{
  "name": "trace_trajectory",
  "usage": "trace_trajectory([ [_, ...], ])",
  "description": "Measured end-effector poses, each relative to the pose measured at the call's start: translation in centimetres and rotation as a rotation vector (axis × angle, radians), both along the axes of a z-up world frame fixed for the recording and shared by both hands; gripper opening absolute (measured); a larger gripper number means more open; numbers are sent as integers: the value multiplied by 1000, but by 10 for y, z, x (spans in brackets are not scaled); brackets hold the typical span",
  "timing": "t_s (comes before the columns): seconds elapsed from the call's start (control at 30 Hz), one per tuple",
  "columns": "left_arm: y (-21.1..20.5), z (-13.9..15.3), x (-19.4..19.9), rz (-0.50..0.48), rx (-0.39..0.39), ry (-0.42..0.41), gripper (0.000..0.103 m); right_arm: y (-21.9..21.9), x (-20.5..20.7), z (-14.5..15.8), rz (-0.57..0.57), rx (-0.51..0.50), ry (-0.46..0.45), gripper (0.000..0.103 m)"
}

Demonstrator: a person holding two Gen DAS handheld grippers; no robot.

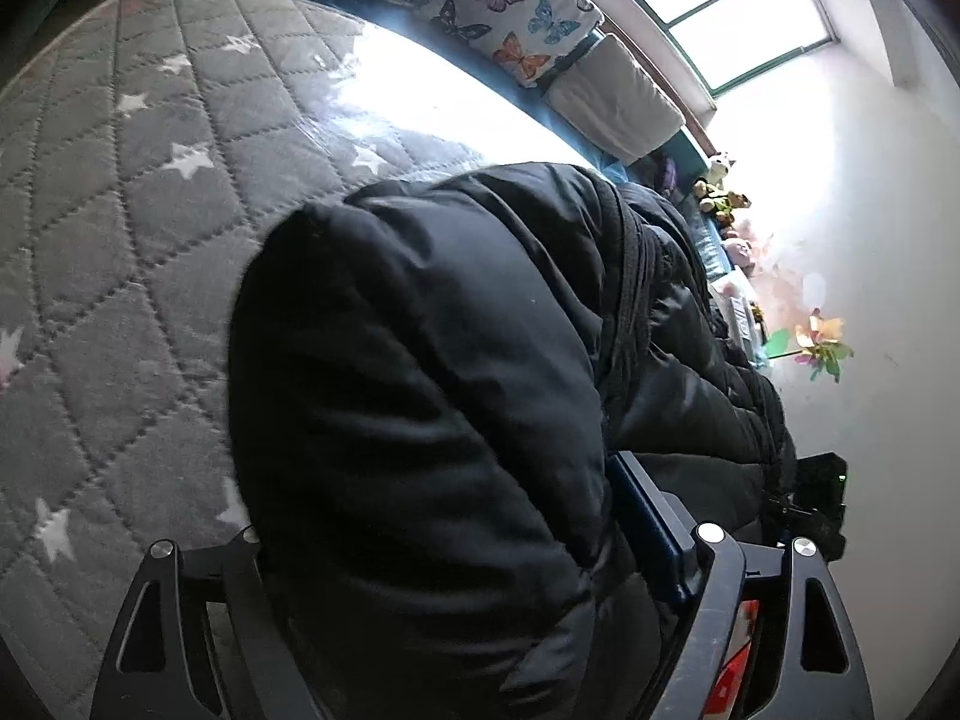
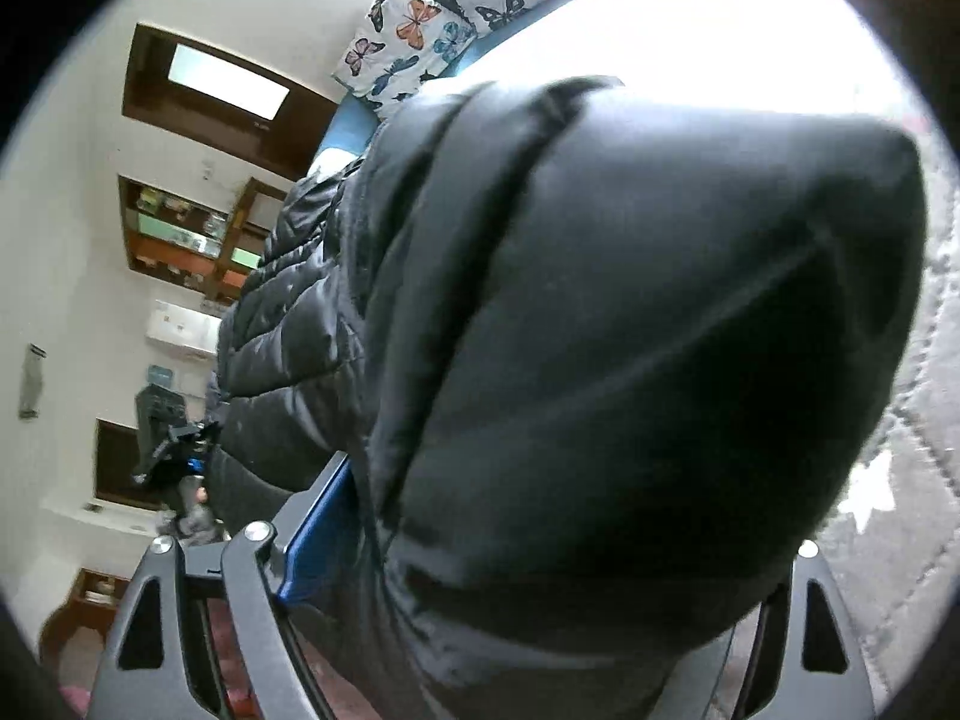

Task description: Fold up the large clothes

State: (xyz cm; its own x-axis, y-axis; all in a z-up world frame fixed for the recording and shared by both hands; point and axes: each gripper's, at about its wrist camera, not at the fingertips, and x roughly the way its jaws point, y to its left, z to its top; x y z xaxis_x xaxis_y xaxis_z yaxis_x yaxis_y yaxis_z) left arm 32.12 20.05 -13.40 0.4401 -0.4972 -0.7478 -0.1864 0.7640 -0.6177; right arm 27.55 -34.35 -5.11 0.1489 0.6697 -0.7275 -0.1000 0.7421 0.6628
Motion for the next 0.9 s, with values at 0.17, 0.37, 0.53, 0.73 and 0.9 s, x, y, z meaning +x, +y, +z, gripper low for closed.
trace_trajectory([
  [0.17,-3,7,-7,13,-3,-29,69,-1,-5,11,17,24,-47,69],
  [0.37,-25,56,-17,-5,57,-97,50,8,-20,48,17,-20,-167,48],
  [0.53,-67,89,-11,-66,42,-145,46,-13,-30,98,-6,-54,-280,45],
  [0.73,-155,128,26,-180,-18,-219,39,-64,-35,146,-57,-156,-347,45],
  [0.9,-239,142,70,-256,-31,-221,39,-112,-32,160,-133,-227,-359,45],
])
